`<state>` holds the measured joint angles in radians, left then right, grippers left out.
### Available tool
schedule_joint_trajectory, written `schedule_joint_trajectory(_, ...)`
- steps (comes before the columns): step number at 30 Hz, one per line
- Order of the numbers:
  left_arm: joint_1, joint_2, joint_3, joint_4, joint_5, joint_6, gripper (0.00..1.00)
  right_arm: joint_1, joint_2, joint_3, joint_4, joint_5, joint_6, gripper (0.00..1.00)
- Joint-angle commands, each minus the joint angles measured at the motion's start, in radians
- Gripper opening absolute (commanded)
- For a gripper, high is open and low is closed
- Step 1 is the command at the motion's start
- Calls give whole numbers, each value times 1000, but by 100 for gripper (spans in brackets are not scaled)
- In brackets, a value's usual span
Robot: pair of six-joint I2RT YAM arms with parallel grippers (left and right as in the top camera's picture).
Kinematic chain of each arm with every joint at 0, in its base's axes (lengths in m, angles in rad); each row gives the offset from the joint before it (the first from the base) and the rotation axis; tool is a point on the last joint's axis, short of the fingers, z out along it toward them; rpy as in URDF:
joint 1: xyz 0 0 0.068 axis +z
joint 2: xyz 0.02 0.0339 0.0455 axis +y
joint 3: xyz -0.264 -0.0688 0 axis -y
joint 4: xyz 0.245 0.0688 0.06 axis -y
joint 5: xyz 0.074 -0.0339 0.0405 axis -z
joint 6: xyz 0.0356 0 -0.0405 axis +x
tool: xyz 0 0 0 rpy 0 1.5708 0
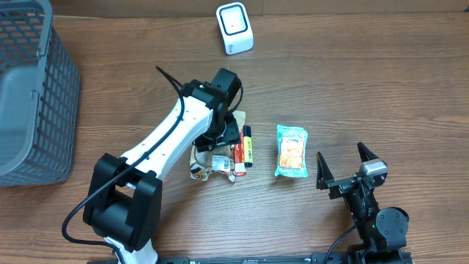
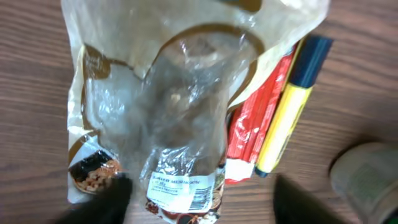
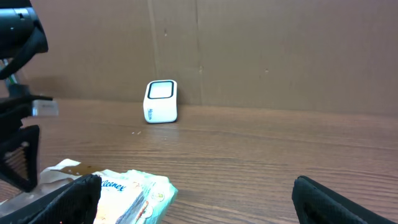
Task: Scan the item barcode
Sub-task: 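Release the paper bag left of the red bar and retract left gripper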
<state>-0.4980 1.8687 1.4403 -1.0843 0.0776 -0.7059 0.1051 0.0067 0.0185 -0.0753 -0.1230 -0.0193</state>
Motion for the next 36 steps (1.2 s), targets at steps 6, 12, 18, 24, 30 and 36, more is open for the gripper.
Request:
schedule_joint_trajectory(6, -55, 11, -45, 20, -96, 42, 15, -2, -4, -11, 5, 10, -4, 100)
schedule_joint_trajectory(12, -68, 11, -109, 11, -140, 41, 16, -2, -4, -11, 5, 10, -3, 100)
schedule_joint_trajectory(18, -68, 11, -203, 52, -161, 37, 17, -2, -4, -11, 5, 10, -4, 100)
schedule_joint_trajectory(24, -68, 11, -260, 87, -147, 34, 4, -2, -4, -11, 5, 10, -4, 100)
schedule_joint_trajectory(30, -63, 10, -187, 58, -140, 64, 4, -2, -4, -11, 5, 10, -4, 100)
schedule_joint_trajectory(36, -63, 10, 22, -35, -137, 69, 4, -2, -4, -11, 5, 10, -3, 100)
